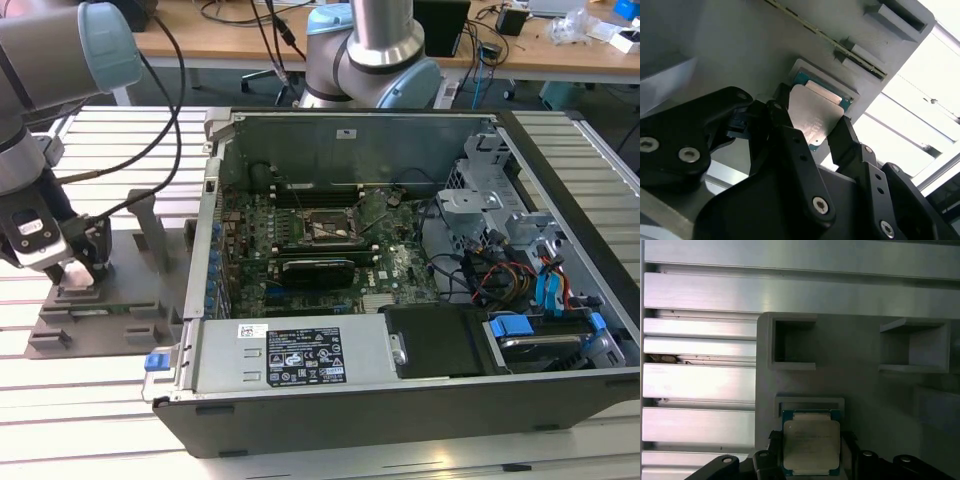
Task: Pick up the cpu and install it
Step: 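Pick up the cpu and move it towards the insertion slot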
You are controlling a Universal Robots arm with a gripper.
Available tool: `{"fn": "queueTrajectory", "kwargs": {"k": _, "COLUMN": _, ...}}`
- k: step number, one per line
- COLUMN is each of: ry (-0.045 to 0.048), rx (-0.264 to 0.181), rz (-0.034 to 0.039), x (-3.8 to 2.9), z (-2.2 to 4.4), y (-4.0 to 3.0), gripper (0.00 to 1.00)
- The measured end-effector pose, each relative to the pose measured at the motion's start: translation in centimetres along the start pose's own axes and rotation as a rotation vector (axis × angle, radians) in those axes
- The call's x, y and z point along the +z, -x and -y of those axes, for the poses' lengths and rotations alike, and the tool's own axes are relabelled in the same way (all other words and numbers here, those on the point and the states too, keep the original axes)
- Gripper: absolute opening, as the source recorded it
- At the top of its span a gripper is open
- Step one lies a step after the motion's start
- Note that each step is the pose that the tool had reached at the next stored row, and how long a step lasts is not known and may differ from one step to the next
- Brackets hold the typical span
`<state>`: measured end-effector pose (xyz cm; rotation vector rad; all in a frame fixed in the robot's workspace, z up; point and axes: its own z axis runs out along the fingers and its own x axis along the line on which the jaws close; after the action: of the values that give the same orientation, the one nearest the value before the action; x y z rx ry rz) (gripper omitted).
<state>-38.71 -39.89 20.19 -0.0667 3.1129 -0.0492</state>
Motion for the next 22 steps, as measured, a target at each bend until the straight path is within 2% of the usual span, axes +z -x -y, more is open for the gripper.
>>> {"fn": "queueTrajectory", "kwargs": {"k": 2, "ry": 0.0002, "rx": 0.000, "rz": 0.0003, "x": -0.33, "z": 0.01, "y": 0.01, "gripper": 0.55}}
{"fn": "queueTrajectory", "kwargs": {"k": 16, "ry": 0.0006, "rx": 0.000, "rz": -0.0001, "x": -0.53, "z": 0.02, "y": 0.01, "gripper": 0.55}}
{"fn": "queueTrajectory", "kwargs": {"k": 22, "ry": 0.0007, "rx": 0.000, "rz": 0.0000, "x": -1.32, "z": 0.04, "y": 0.04, "gripper": 0.55}}
